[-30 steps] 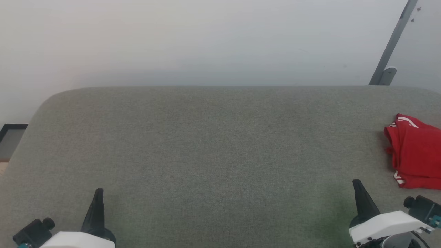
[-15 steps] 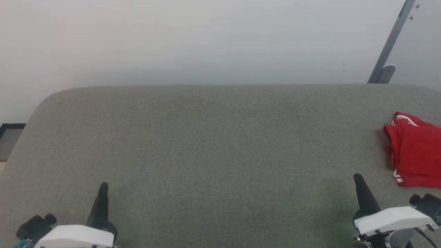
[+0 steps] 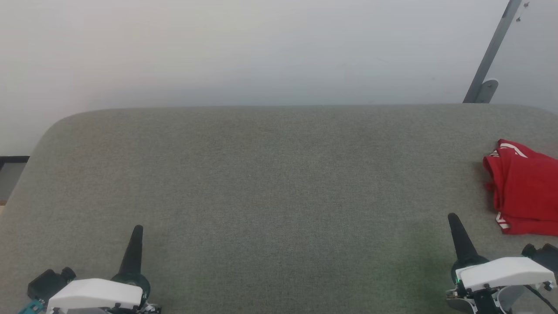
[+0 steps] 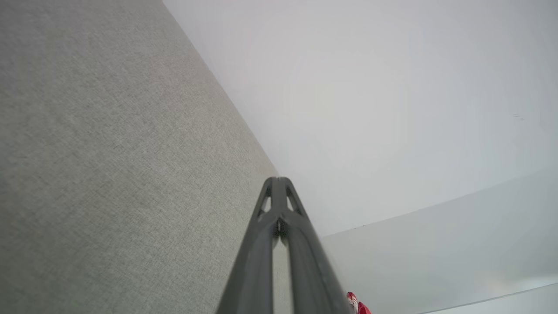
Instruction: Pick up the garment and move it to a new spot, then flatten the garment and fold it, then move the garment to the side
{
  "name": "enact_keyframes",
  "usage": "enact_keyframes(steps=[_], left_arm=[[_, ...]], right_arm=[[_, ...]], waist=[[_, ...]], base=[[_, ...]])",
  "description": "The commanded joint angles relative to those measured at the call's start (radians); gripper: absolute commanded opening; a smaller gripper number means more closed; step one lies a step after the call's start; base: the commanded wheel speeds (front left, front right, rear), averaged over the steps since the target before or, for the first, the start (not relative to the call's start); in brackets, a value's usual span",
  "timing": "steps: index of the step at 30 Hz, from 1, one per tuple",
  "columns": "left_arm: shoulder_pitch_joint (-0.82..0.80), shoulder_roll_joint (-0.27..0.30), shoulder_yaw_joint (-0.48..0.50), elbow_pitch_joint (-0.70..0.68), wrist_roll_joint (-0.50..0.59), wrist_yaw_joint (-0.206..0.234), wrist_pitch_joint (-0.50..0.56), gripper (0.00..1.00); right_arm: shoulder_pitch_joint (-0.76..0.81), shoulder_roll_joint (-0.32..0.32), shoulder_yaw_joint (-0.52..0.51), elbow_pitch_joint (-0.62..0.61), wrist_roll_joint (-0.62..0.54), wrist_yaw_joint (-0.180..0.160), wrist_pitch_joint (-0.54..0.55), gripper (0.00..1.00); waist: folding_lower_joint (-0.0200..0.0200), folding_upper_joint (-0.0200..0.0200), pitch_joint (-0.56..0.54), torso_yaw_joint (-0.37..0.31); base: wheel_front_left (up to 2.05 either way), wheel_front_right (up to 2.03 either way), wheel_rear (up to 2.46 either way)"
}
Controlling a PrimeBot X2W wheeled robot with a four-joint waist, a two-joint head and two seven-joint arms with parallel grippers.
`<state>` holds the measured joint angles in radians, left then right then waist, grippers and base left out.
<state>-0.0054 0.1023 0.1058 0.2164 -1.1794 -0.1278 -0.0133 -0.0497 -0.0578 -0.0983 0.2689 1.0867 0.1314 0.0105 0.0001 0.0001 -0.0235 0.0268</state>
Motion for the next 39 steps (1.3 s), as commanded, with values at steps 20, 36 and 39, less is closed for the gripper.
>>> enact_keyframes(steps=[20, 36, 39], left_arm=[[-0.061, -0.021, 0.008, 0.008, -0.181, -0.004, 0.056, 0.0], [-0.083, -0.033, 0.009, 0.018, -0.291, -0.004, 0.087, 0.0], [-0.089, -0.036, 0.009, 0.019, -0.307, -0.004, 0.093, 0.0]], right_arm=[[-0.04, 0.005, -0.008, -0.019, 0.222, -0.001, 0.046, 0.0], [-0.049, 0.007, -0.012, -0.023, 0.352, -0.001, 0.071, 0.0], [-0.052, 0.007, -0.013, -0.024, 0.376, -0.001, 0.077, 0.0]], waist=[[-0.0001, -0.0001, 0.009, -0.009], [-0.0001, -0.0001, 0.016, -0.016], [-0.0001, -0.0001, 0.017, -0.017]], base=[[0.0, 0.0, 0.0], [0.0, 0.0, 0.0], [0.0, 0.0, 0.0]])
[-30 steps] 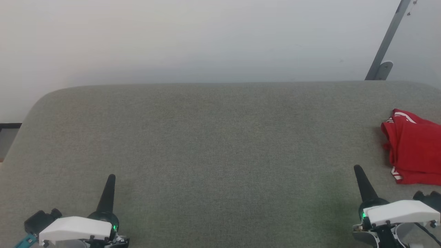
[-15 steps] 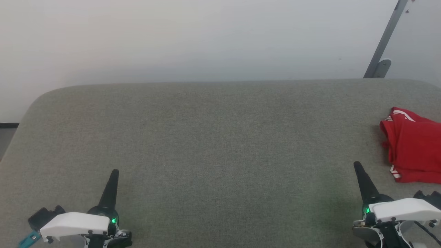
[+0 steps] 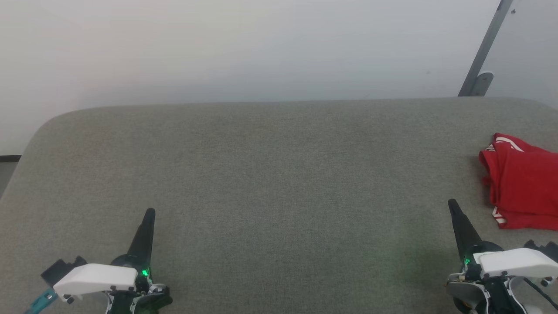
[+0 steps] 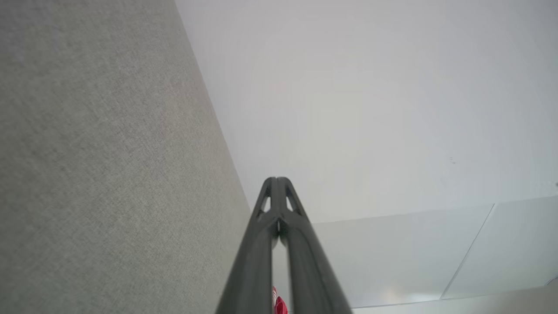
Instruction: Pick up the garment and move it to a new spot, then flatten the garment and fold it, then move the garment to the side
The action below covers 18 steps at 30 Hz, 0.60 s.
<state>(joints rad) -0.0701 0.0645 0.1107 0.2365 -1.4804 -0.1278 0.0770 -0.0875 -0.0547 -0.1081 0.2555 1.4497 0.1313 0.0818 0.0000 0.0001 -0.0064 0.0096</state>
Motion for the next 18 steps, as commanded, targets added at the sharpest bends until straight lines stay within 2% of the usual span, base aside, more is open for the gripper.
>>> enact_keyframes(steps=[1, 18], left_arm=[[-0.025, 0.001, 0.004, 0.0, -0.013, -0.004, 0.004, 0.0], [-0.043, -0.014, 0.005, 0.008, -0.121, -0.005, 0.036, 0.0]], right_arm=[[-0.016, 0.004, -0.004, -0.011, 0.02, -0.001, 0.007, 0.0], [-0.023, 0.006, -0.007, -0.013, 0.146, -0.001, 0.032, 0.0]], waist=[[0.0, -0.0001, 0.0, 0.0], [0.0, -0.0001, 0.008, -0.008]], base=[[0.0, 0.0, 0.0], [0.0, 0.0, 0.0]])
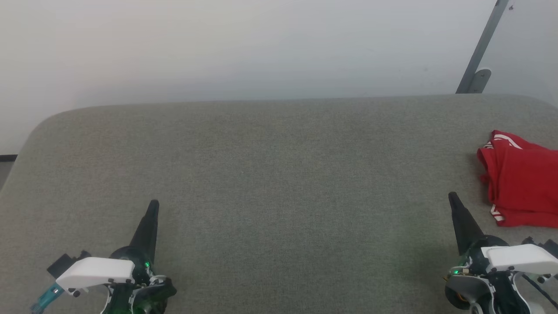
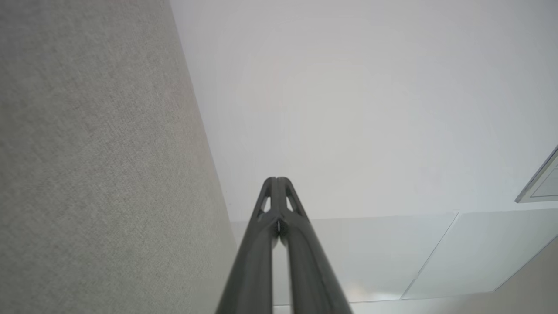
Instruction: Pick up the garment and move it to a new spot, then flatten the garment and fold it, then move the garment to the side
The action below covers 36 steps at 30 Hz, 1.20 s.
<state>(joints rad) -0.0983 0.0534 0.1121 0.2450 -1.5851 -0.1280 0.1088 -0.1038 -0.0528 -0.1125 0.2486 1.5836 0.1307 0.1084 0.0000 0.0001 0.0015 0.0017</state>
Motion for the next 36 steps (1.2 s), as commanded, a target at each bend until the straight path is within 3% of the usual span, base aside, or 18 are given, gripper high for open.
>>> enact_keyframes(steps=[1, 36], left_arm=[[-0.015, -0.004, 0.004, 0.0, -0.019, -0.005, 0.006, 0.0], [-0.017, -0.005, 0.004, 0.001, -0.029, -0.005, 0.009, 0.0]], right_arm=[[-0.007, 0.004, -0.003, -0.006, 0.019, 0.0, 0.006, 0.0], [-0.008, 0.004, -0.003, -0.006, 0.031, 0.0, 0.008, 0.0]], waist=[[0.0, -0.0001, 0.001, -0.001], [0.0, -0.0001, 0.002, -0.002]], base=[[0.0, 0.0, 0.0], [0.0, 0.0, 0.0]])
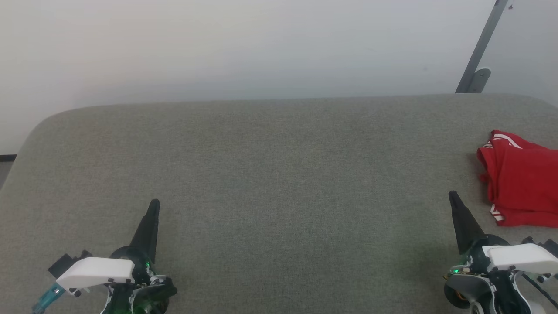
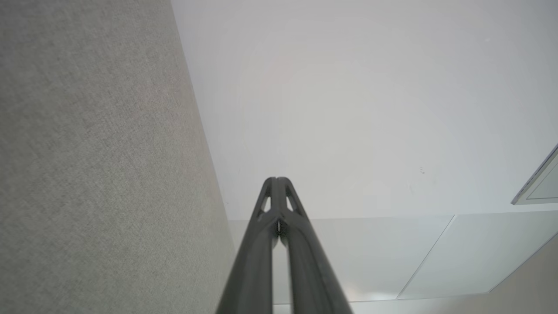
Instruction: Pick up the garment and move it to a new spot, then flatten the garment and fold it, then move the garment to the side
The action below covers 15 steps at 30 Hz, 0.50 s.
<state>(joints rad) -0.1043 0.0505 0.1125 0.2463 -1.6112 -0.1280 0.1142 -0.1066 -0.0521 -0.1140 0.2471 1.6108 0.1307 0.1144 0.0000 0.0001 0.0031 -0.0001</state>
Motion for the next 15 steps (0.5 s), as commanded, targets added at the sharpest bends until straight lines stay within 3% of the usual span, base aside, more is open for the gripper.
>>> enact_keyframes(steps=[1, 15], left_arm=[[-0.011, -0.003, 0.003, 0.0, -0.003, -0.005, 0.004, 0.0], [-0.011, -0.003, 0.003, -0.001, -0.003, -0.005, 0.003, 0.0]], right_arm=[[-0.005, 0.004, -0.001, -0.005, 0.004, 0.0, 0.002, 0.0], [-0.005, 0.004, -0.001, -0.004, 0.004, 0.0, 0.002, 0.0]], waist=[[0.0, -0.0001, 0.0, 0.0], [0.0, -0.0001, 0.0, 0.0]], base=[[0.0, 0.0, 0.0], [0.0, 0.0, 0.0]])
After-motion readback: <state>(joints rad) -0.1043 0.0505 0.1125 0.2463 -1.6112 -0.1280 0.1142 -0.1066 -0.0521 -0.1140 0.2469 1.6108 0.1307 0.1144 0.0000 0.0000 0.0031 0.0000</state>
